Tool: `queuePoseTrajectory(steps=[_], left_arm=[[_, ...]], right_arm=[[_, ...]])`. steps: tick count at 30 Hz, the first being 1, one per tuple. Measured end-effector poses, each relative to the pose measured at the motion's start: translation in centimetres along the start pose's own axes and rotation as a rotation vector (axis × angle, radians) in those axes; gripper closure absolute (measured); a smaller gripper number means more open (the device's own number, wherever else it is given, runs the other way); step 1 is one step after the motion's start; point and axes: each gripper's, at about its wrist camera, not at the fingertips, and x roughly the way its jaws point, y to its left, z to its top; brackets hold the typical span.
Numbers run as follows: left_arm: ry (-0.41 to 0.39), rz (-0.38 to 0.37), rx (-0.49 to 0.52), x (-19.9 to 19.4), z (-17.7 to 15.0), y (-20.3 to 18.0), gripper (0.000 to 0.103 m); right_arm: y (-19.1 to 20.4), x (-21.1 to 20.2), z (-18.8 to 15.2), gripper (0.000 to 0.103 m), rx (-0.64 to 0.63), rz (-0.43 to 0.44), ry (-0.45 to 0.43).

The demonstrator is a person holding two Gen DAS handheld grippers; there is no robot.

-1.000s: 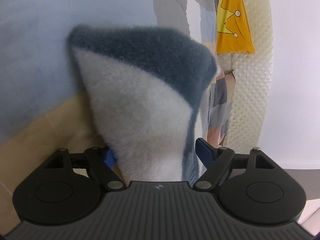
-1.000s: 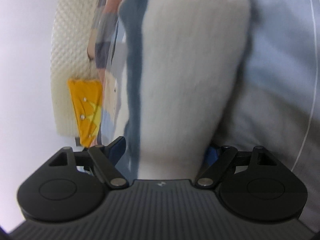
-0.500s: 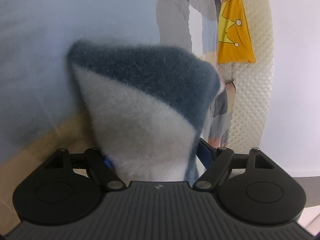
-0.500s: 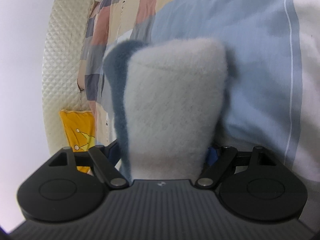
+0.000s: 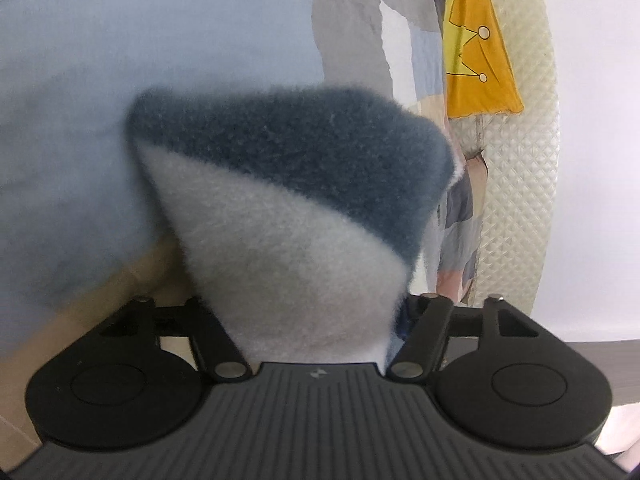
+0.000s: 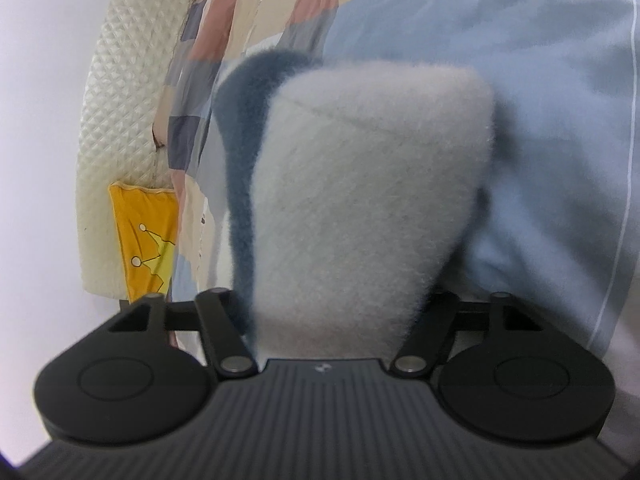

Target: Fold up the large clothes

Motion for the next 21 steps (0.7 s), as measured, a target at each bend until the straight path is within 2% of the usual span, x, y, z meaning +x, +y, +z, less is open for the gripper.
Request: queuePoseTrajectory(steps=[1,2,4,9,16,21], left_arm=[[-0.004,0.003,0.015,0.1,0.1,-0.3,0.04],[-0.01,0.004,0.032,0.0,0.0,-0.6,0.043],[-0.023,0.002,0.07,-0.4,-0.1,-0.9,0.049],[-0.017,0.006,0.131,-1.6,0.0,-1.9,0.057],[0.014,-0.005,0.185,-2.9,-0.6,-3.9,0.059],[0.04,-0.035,0.218,-3.1,-1.2,-7.8,0.06]], right_arm=[[0.2,-0.3,-0.1,0.054,-0.014,0.009,-0.002],[0.5,-0.5,-0.1,0.06,-0.033,0.021,-0.005],[1.2,-0.9,0.0,0.063,-0.067,0.029,-0.001],[2.5,-2.9,0.0,0.065,-0.129,0.061,0.015],[5.6,-5.3,0.5,0.066,-0.248,0.084,0.018],[8.1,-6.7,2.6,0.066,-0.26,0.123,0.019]])
